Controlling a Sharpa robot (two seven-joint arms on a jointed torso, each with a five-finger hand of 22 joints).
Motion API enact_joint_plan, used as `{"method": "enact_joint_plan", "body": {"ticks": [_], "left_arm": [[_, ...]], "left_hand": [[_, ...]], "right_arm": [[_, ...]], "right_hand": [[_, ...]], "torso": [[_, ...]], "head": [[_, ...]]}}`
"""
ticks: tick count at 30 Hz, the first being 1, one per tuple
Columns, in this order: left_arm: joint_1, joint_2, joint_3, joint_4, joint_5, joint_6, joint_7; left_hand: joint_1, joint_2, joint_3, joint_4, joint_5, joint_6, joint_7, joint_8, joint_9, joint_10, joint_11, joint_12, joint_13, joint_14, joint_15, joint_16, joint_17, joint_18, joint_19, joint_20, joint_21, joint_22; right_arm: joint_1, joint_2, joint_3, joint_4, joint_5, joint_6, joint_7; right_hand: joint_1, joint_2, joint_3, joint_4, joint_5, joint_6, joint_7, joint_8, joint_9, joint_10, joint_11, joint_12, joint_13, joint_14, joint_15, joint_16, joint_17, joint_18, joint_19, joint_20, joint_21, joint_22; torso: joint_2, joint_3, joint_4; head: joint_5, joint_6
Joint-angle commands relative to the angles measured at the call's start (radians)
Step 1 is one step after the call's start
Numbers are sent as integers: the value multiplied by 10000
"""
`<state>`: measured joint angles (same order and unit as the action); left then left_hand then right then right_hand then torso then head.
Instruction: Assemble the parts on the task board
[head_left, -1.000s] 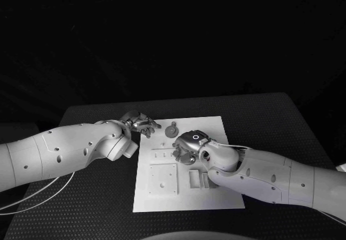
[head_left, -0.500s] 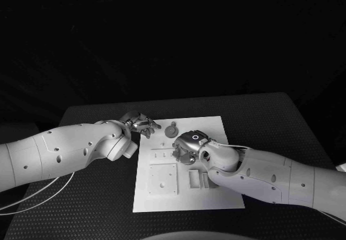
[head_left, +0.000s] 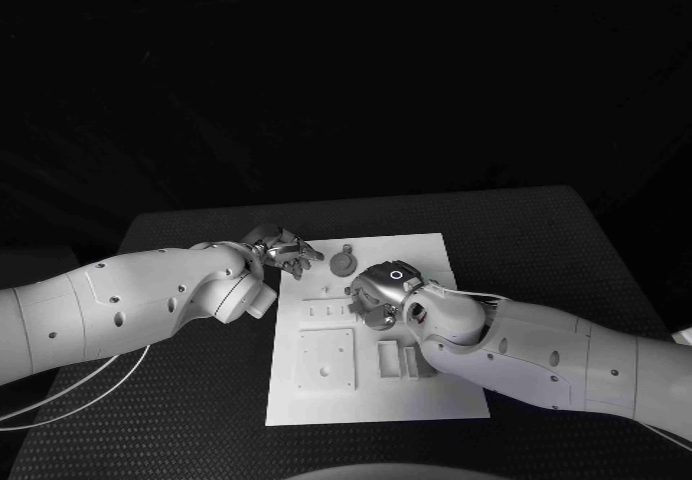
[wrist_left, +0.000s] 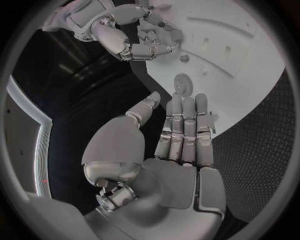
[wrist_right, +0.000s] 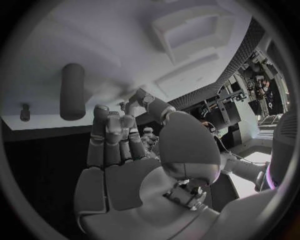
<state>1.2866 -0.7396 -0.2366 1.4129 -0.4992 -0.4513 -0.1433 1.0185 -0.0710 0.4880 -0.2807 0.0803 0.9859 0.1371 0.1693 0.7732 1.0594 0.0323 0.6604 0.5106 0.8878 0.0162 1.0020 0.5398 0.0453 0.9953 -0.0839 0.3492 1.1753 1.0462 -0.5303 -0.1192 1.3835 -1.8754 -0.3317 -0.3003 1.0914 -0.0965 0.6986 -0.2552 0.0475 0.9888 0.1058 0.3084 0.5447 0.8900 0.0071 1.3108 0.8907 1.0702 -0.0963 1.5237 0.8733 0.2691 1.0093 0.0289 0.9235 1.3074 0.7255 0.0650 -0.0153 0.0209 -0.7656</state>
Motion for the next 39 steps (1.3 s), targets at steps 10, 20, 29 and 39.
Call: {"method": "enact_joint_plan", "body": {"ticks": [10, 20, 29, 39], "left_arm": [[5, 48, -4, 7, -29, 329, -41], [1, -112, -7, 206, -494, 1227, -184], [-18, -205, -12, 386, -108, 1610, -96], [-46, -194, -20, 399, 1353, 2851, 648]], "left_hand": [[-23, 2, -72, 34, -68, -111, 10, 27, -16, -37, 67, -75, -27, -24, 64, -71, -13, 55, -41, 64, -73, -13], [-46, 169, -32, 132, -57, 324, -183, 292, -3, 113, -23, -44, -81, 81, 21, -5, 15, 94, 65, 38, -69, 57], [-186, 91, 46, 249, -257, 285, -134, 140, -231, 44, 32, -128, -180, -6, 64, -66, -8, 59, 6, 62, -163, 107], [-1385, -486, -823, 533, -314, -564, 216, -363, -594, -271, 231, -272, -260, -316, 189, -184, -31, 106, -248, 180, -432, 54]], "right_arm": [[-1, -88, 5, 104, 134, -403, 268], [45, -576, 113, 775, 159, -609, 283], [308, -996, 286, 1338, 224, -746, 262], [441, -1264, 524, 1767, 243, -849, 260]], "right_hand": [[-137, 0, 135, -35, 27, 134, 61, 75, 60, 34, -16, 46, -13, 28, 2, 48, -21, -73, 33, 25, 64, 166], [-190, -52, 172, -62, 27, 166, 53, 96, 70, 41, -20, 49, -16, 37, 0, 51, -24, -73, 42, 20, 77, 171], [-211, -99, 206, -88, 28, 194, 41, 114, 78, 59, -32, 54, -20, 52, -8, 56, -27, -73, 54, 12, 88, 172], [-219, -135, 235, -107, 28, 207, 34, 124, 83, 72, -39, 55, -25, 63, -15, 57, -30, -73, 65, 5, 95, 171]], "torso": [[2, 1, 3], [-10, -6, -27], [-15, -2, -21], [-5, 5, -4]], "head": [[-8, 11], [1, 97], [-45, 245], [-58, 424]]}}
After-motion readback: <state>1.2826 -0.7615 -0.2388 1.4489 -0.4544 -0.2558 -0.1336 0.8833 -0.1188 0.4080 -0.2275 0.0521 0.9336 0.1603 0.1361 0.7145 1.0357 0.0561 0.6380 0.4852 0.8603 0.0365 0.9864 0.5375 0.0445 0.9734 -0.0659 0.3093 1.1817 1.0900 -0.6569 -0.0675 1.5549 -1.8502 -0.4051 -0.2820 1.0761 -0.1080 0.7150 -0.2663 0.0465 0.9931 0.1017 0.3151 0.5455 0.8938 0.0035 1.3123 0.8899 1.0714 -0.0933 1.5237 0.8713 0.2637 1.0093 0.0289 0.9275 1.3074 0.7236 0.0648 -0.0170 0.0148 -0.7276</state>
